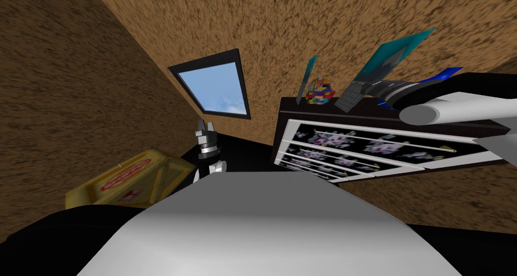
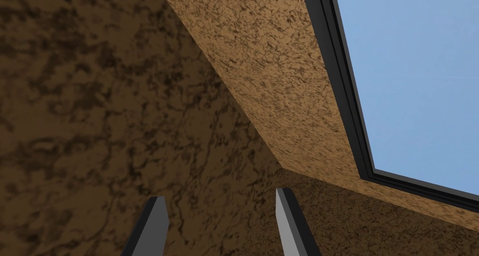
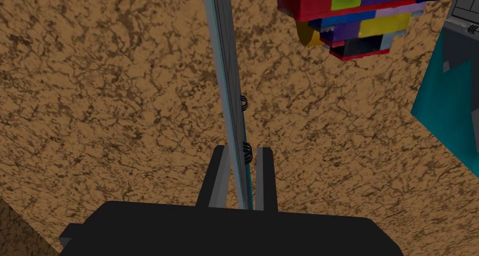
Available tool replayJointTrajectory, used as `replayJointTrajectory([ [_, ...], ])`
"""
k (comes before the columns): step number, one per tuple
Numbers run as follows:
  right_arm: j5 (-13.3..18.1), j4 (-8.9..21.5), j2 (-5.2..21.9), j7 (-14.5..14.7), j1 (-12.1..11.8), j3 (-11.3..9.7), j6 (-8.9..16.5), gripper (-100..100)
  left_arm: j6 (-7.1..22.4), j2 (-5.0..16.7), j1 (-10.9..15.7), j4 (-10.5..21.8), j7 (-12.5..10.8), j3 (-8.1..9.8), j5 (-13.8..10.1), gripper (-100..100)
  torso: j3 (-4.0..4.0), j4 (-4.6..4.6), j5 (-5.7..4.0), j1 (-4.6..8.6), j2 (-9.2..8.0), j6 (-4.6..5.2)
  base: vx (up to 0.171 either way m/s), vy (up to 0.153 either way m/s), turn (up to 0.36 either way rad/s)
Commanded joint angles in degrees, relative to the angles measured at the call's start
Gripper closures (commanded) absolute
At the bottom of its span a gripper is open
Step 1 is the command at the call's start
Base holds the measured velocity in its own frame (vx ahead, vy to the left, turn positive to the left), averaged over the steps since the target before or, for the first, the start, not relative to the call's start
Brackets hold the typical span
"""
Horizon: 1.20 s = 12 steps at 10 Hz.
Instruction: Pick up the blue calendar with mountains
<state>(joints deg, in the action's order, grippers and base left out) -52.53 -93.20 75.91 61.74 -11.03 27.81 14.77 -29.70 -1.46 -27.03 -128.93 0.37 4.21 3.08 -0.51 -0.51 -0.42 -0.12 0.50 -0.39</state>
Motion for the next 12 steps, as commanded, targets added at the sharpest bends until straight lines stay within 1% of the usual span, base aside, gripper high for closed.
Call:
replayJointTrajectory([
  [1,0.37,-0.23,-0.12,-2.08,-2.86,0.99,-0.13,100,0.0,0.0,0.0,0.0,0.0,0.0,0.0,0,0.0,0.0,0.0,0.0,0.0,0.0,0.006,-0.001,-0.002],
  [2,0.37,-0.23,-0.12,-2.08,-3.99,0.99,-0.13,100,0.0,0.0,0.0,0.0,0.0,0.0,0.0,0,0.0,-0.07,-0.19,0.12,-0.06,0.16,0.009,-0.001,-0.016],
  [3,0.37,-0.23,-0.12,-2.08,-3.99,0.99,-0.13,100,0.0,0.0,0.0,0.0,0.0,0.0,0.0,0,-0.04,-0.21,-0.44,0.26,-0.13,0.23,0.0,0.0,0.0],
  [4,3.08,-2.63,-2.32,-4.94,-5.87,3.78,-0.31,100,0.0,0.0,0.0,0.0,0.0,0.0,0.0,0,-0.05,-0.29,-0.6,0.33,-0.19,0.26,0.005,-0.02,0.238],
  [5,4.28,-3.9,-2.76,-6.26,-7.78,5.66,-0.31,100,0.0,0.0,0.01,0.0,0.0,0.0,0.0,0,-0.12,-0.37,-0.67,0.36,-0.13,0.06,0.004,-0.032,0.154],
  [6,4.5,-3.9,-2.76,-7.54,-9.58,6.31,-0.31,100,0.0,0.0,0.0,0.0,0.0,0.0,0.0,0,-0.15,-0.38,-0.7,0.39,-0.09,0.13,0.006,-0.015,0.014],
  [7,4.5,-3.9,-2.76,-7.54,-11.36,6.31,-0.31,100,0.0,0.0,0.0,0.0,0.0,0.0,0.0,0,-0.13,-0.42,-0.83,0.48,-0.14,0.31,0.01,-0.003,-0.029],
  [8,4.5,-3.9,-2.76,-7.54,-11.36,6.31,-0.31,100,0.0,0.0,0.0,0.0,0.0,0.0,0.0,0,-0.17,-0.55,-1.11,0.65,-0.21,0.43,0.008,0.0,-0.018],
  [9,7.5,-6.66,-5.41,-10.31,-13.4,9.37,-0.49,100,0.0,0.0,0.0,0.0,0.0,0.0,0.0,0,-0.18,-0.65,-1.33,0.75,-0.28,0.48,0.006,-0.019,0.247],
  [10,8.55,-7.57,-5.41,-11.62,-15.44,11.17,-0.49,100,0.0,0.0,0.01,0.0,0.0,0.0,0.0,0,-0.22,-0.7,-1.38,0.81,-0.25,0.31,0.001,-0.027,0.148],
  [11,8.64,-7.57,-5.41,-12.99,-17.4,11.63,-0.49,100,0.0,0.0,0.0,0.0,0.0,0.0,0.0,0,-0.2,-0.67,-1.38,0.85,-0.26,0.44,0.004,-0.015,-0.009],
  [12,8.64,-7.57,-5.41,-12.99,-18.73,11.63,-0.49,100,0.0,0.0,0.0,0.0,0.0,0.0,0.0,0,-0.17,-0.68,-1.48,0.91,-0.34,0.58,0.008,-0.007,-0.024],
])
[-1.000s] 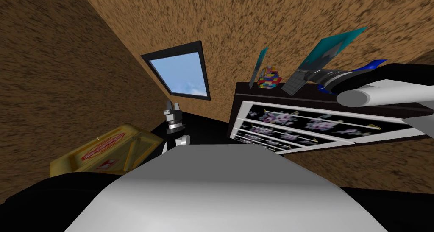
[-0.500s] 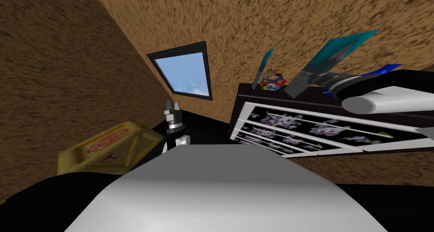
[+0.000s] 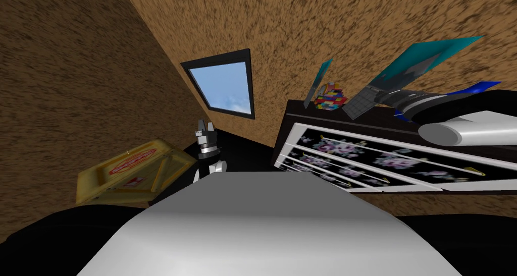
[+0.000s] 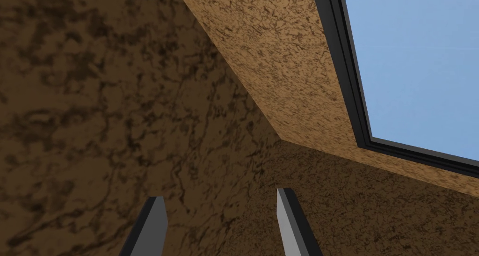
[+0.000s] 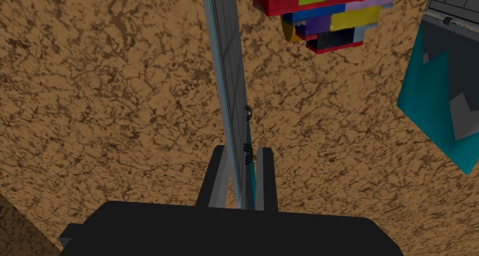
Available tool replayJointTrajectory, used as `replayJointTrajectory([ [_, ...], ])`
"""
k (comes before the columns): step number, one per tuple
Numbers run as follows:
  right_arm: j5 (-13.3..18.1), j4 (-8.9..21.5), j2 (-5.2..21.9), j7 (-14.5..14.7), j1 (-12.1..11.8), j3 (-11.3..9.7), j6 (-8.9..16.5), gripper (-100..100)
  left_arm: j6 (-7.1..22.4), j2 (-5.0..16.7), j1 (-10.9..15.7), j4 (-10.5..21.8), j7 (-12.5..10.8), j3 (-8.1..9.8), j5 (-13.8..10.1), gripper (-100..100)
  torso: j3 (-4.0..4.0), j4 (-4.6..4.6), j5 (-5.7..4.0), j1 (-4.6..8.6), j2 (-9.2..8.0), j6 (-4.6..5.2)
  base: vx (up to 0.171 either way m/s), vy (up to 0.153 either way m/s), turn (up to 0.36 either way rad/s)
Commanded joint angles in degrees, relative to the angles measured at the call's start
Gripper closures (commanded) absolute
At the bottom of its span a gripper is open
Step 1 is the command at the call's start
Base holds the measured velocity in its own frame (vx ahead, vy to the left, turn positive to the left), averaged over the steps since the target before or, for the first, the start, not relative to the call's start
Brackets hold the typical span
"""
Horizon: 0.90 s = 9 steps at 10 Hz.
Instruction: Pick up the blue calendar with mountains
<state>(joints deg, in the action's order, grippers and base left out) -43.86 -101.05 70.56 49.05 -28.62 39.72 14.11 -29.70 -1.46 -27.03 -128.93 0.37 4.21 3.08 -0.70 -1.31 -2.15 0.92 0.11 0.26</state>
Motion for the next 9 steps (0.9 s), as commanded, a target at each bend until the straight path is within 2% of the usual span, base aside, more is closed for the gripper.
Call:
replayJointTrajectory([
  [1,2.86,-2.86,-2.71,-2.86,-2.86,2.86,-0.02,100,0.0,0.0,0.0,0.0,0.0,0.0,0.0,0,0.0,0.0,0.0,0.0,0.0,0.0,0.009,-0.017,0.2],
  [3,4.11,-3.39,-2.71,-5.76,-5.53,5.04,-0.02,100,0.0,0.0,0.0,0.0,0.0,0.0,0.0,0,-0.03,-0.02,-0.04,0.16,0.05,-0.05,0.001,-0.022,0.085],
  [4,4.11,-3.39,-2.71,-5.76,-7.73,5.04,-0.02,100,0.0,0.0,0.0,0.0,0.0,0.0,0.0,0,0.01,0.01,-0.08,0.21,0.0,0.05,0.003,-0.005,-0.031],
  [5,4.11,-3.39,-2.71,-5.76,-8.51,5.04,-0.02,100,0.0,0.0,0.0,0.0,0.0,0.0,0.0,0,0.01,-0.01,-0.14,0.24,-0.03,0.06,0.0,0.0,0.0],
  [6,7.09,-6.26,-5.36,-8.57,-10.3,8.04,-0.2,100,0.0,0.0,0.0,0.0,0.0,0.0,0.0,0,-0.03,-0.11,-0.3,0.24,-0.05,0.07,0.01,-0.022,0.24],
  [7,8.24,-7.06,-5.36,-9.91,-12.38,9.96,-0.2,100,0.0,0.01,0.01,0.0,0.0,0.0,0.0,0,-0.07,-0.14,-0.31,0.28,0.0,-0.07,0.005,-0.029,0.156],
  [8,8.24,-7.06,-5.36,-11.21,-14.55,10.36,-0.2,100,0.0,0.01,0.0,0.0,0.0,0.0,0.0,0,-0.06,-0.12,-0.3,0.3,0.0,0.03,0.003,-0.016,-0.007],
  [9,8.24,-7.06,-5.36,-11.21,-15.88,10.36,-0.2,100,0.0,0.0,0.0,0.0,0.0,0.0,0.0,0,-0.04,-0.12,-0.37,0.33,-0.03,0.11,0.001,-0.001,-0.034],
])
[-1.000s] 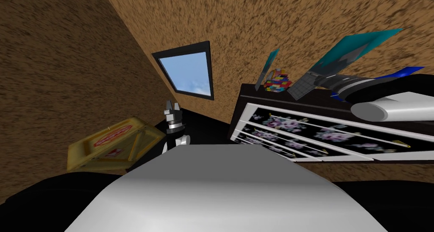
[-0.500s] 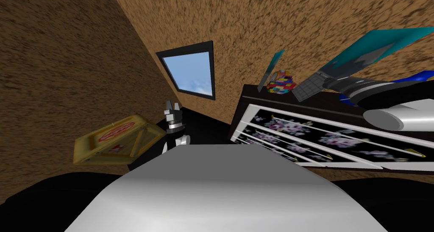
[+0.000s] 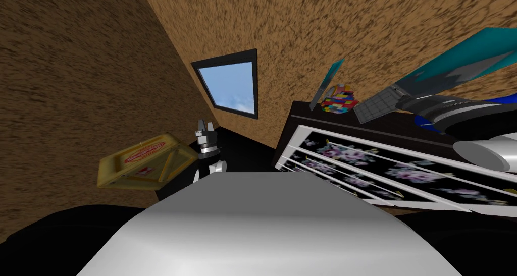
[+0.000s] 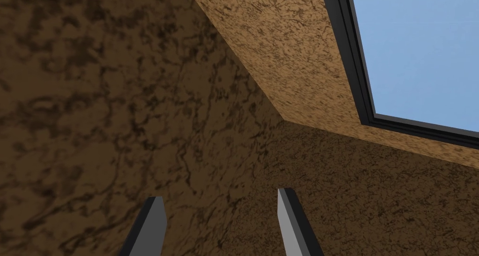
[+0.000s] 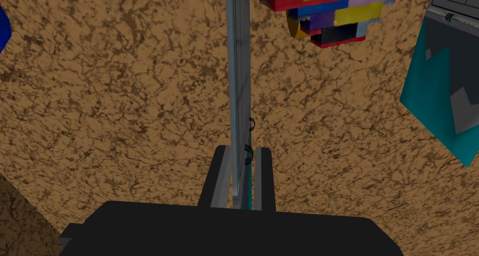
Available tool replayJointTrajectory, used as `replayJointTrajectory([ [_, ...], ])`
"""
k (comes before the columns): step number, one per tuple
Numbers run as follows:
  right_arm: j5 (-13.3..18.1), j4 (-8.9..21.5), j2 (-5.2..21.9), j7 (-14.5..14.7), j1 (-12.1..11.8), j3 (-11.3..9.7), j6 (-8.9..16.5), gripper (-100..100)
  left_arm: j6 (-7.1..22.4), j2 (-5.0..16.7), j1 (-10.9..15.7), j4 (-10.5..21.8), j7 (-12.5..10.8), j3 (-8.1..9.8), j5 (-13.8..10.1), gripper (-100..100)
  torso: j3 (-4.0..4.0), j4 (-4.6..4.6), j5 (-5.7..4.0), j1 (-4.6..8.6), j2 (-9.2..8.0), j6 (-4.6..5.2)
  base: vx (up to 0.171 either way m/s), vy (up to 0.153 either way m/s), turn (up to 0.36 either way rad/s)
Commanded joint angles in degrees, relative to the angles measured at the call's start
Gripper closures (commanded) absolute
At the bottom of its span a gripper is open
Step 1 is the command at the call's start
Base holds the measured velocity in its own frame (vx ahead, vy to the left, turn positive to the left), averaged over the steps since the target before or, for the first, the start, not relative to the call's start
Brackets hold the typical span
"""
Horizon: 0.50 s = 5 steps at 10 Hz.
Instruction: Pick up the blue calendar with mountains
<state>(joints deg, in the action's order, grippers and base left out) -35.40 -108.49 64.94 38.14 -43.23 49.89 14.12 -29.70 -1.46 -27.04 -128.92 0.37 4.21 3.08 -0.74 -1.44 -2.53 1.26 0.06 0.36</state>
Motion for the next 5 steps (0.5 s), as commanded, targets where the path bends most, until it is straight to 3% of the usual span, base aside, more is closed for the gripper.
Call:
replayJointTrajectory([
  [1,2.86,-2.86,-2.39,-2.86,-2.86,2.86,-0.39,100,0.0,0.0,0.0,0.0,0.0,0.0,0.0,0,0.0,0.0,0.0,0.0,0.0,0.0,0.006,-0.015,0.246],
  [3,3.92,-3.29,-2.39,-5.76,-6.92,5.52,-0.39,100,0.0,0.0,0.0,0.0,0.0,0.0,0.0,0,-0.04,-0.01,0.05,-0.01,0.08,-0.09,0.006,-0.027,0.068],
  [4,3.92,-3.29,-2.39,-5.76,-8.44,5.52,-0.39,100,0.0,0.0,0.0,0.0,0.0,0.0,0.0,0,-0.03,0.0,0.03,-0.01,0.05,-0.03,0.001,-0.003,-0.026],
  [5,6.66,-6.04,-5.04,-8.34,-10.29,8.19,-0.57,100,0.0,0.0,0.0,0.0,0.0,0.0,0.0,0,-0.02,-0.01,0.02,-0.02,0.04,-0.03,0.006,-0.022,0.213],
])
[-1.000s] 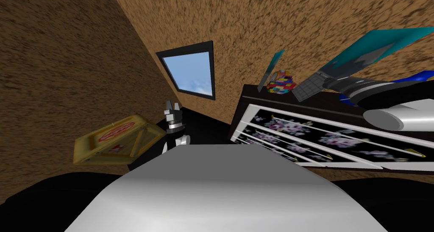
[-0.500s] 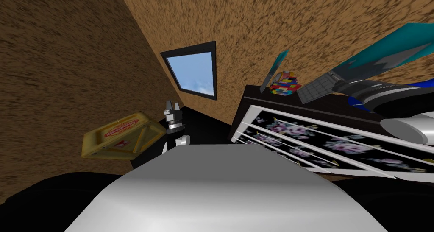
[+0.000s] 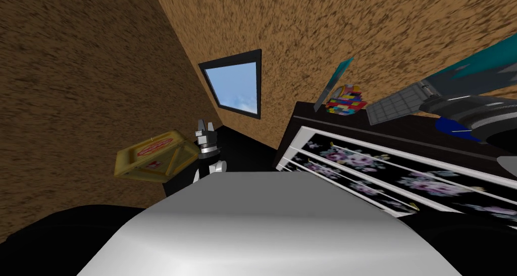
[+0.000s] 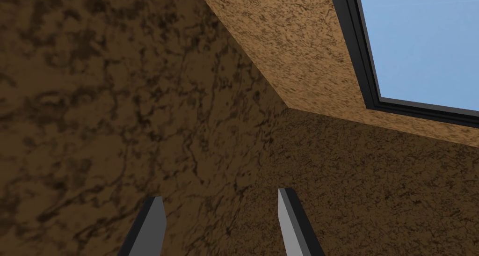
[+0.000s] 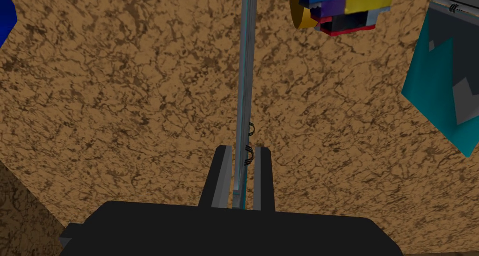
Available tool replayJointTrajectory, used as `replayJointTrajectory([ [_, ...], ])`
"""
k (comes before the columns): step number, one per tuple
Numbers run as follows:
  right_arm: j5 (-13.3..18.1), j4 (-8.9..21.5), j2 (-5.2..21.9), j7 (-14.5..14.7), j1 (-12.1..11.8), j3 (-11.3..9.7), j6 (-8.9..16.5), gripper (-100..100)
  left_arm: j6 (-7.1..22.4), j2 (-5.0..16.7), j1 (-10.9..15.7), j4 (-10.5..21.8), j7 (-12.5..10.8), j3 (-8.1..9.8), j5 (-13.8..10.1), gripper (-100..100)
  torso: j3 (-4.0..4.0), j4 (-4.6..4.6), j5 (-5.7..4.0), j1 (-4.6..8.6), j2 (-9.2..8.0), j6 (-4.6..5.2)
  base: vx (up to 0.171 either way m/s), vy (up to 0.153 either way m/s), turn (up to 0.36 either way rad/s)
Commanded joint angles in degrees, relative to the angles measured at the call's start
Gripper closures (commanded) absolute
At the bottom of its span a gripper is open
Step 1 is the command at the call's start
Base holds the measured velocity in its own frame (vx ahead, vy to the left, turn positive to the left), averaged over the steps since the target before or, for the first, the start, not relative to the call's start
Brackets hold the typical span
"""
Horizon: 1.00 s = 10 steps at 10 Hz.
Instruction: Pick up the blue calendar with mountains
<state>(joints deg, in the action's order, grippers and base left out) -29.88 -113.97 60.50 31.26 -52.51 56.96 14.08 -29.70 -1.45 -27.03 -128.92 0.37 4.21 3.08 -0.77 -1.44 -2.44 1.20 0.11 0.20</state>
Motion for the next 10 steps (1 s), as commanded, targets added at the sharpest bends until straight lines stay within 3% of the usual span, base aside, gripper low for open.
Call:
replayJointTrajectory([
  [1,2.54,-1.48,-0.6,-2.86,-2.86,2.86,-0.52,100,0.0,0.0,0.0,0.0,0.0,0.0,0.0,0,0.0,0.0,0.0,0.0,0.0,0.0,0.007,-0.034,0.172],
  [3,2.54,-1.48,-0.6,-4.33,-6.32,3.77,-0.52,100,0.0,0.0,-0.01,0.0,0.0,0.0,0.0,0,-0.01,0.0,0.02,-0.04,0.02,0.12,0.002,-0.009,-0.013],
  [4,5.38,-4.29,-3.25,-6.89,-8.12,6.34,-0.71,100,0.0,0.0,-0.01,0.0,0.0,0.0,0.0,0,0.0,-0.01,0.0,-0.05,-0.01,0.13,0.002,-0.012,0.209],
  [5,6.67,-5.15,-3.25,-8.31,-10.51,8.21,-0.71,100,0.0,0.0,0.0,0.0,0.0,0.0,0.0,0,-0.01,-0.01,0.1,-0.1,0.0,0.0,-0.002,-0.032,0.154],
  [7,6.67,-5.15,-3.25,-9.79,-13.85,9.09,-0.71,100,0.0,0.0,-0.01,0.0,0.0,0.01,0.0,0,-0.03,-0.02,0.11,-0.13,0.03,0.09,0.003,-0.014,-0.004],
  [8,9.46,-8.26,-5.9,-12.41,-15.62,11.84,-0.89,100,0.0,0.0,-0.01,0.0,0.0,0.0,0.0,0,-0.03,-0.04,0.09,-0.16,0.03,0.11,0.012,-0.019,0.241],
  [10,10.81,-8.82,-5.9,-15.24,-19.57,14.42,-0.89,100,0.0,0.0,-0.01,0.0,0.0,0.01,0.0,0,-0.09,-0.07,0.21,-0.2,0.12,0.04,0.001,-0.027,0.071],
])
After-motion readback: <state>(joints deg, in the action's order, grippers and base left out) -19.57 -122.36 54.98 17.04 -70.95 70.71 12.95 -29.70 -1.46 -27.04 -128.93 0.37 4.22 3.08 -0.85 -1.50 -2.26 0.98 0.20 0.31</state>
